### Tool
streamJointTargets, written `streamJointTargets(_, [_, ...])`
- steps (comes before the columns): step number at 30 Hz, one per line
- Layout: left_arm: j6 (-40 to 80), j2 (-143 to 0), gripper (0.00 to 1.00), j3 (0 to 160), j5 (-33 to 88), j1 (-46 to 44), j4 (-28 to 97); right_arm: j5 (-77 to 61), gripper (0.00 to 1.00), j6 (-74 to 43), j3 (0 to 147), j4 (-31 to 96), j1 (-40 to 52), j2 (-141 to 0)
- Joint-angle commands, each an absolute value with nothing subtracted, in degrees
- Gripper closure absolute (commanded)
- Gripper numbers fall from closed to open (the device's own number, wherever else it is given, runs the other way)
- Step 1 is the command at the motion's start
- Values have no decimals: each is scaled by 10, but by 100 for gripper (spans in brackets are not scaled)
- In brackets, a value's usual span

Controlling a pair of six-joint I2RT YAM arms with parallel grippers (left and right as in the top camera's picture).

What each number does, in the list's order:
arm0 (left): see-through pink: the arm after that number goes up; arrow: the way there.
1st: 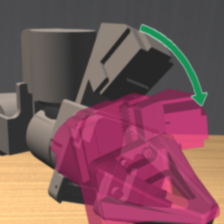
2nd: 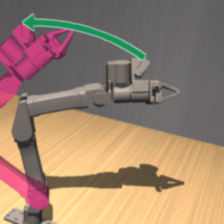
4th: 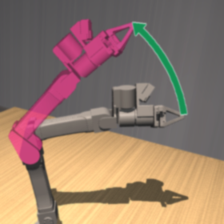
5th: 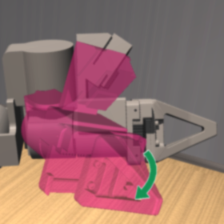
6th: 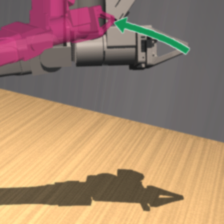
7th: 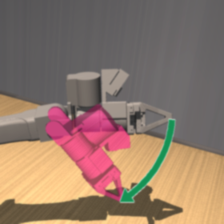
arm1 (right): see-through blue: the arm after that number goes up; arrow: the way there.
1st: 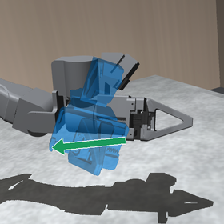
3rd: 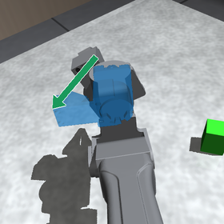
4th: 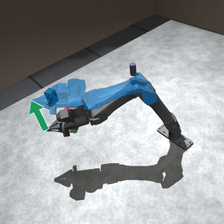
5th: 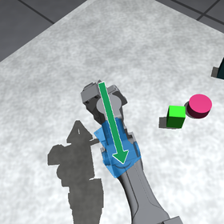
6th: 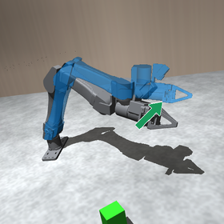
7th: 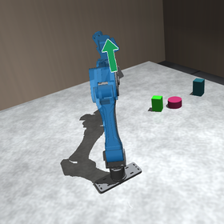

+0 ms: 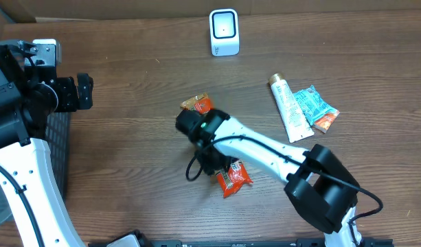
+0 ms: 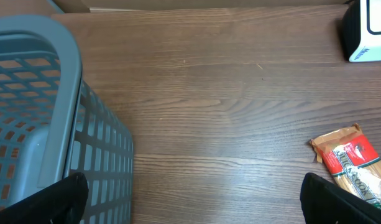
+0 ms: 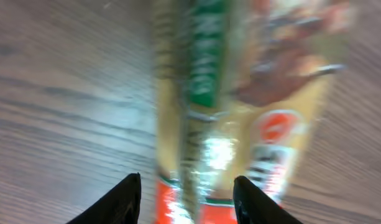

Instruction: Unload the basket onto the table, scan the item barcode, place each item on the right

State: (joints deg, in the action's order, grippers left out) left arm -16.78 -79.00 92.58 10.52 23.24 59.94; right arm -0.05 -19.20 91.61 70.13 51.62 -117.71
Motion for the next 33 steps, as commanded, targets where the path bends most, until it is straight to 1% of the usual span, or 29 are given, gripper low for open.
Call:
streamJointTargets(1, [-178,-791,0,934,110,232,598,27,46,-159,946,710,496,-1182])
streamJointTargets(4, [-178,-791,0,934,110,232,598,30,42,-118,944,704,498,-1185])
streamJointTargets(6, [-178,-791,0,934,110,232,598,34,38,-104,942,688,506,-1191])
streamJointTargets(8, [-178,-791,0,934,110,232,598,52,30,-101,940,674,518,-1198])
streamJointTargets(11, [-178,-791,0,934,110,232,598,67,25,-99,940,655,539,-1213])
streamJointTargets(13, [-178,-791,0,934,110,232,598,84,18,-100,940,645,549,-1220])
streamJointTargets(15, [-178,-791,0,934,110,232,598,120,7,-100,940,642,554,-1232])
streamJointTargets(17, [-178,-791,0,934,110,232,598,142,5,-100,940,643,554,-1251])
streamJointTargets(19, [-178,-791,0,934,110,232,598,153,0,-100,940,648,554,-1268])
streamJointTargets(23, [-178,-791,0,934,110,232,598,201,0,-104,939,669,552,-1303])
streamJointTargets(25, [-178,-791,0,934,110,232,598,214,2,-104,939,678,548,-1309])
streamJointTargets(27, [-178,-791,0,934,110,232,598,213,7,-104,939,681,543,-1309])
streamJointTargets(28, [-178,-791,0,934,110,232,598,210,15,-103,939,682,541,-1309])
streamJointTargets(30, [-178,-791,0,934,110,232,598,201,42,-101,939,683,535,-1309])
streamJointTargets(32, [-178,-791,0,934,110,232,598,192,54,-100,939,682,528,-1309])
streamJointTargets(33, [-178,-791,0,934,110,232,598,189,57,-100,939,682,524,-1309])
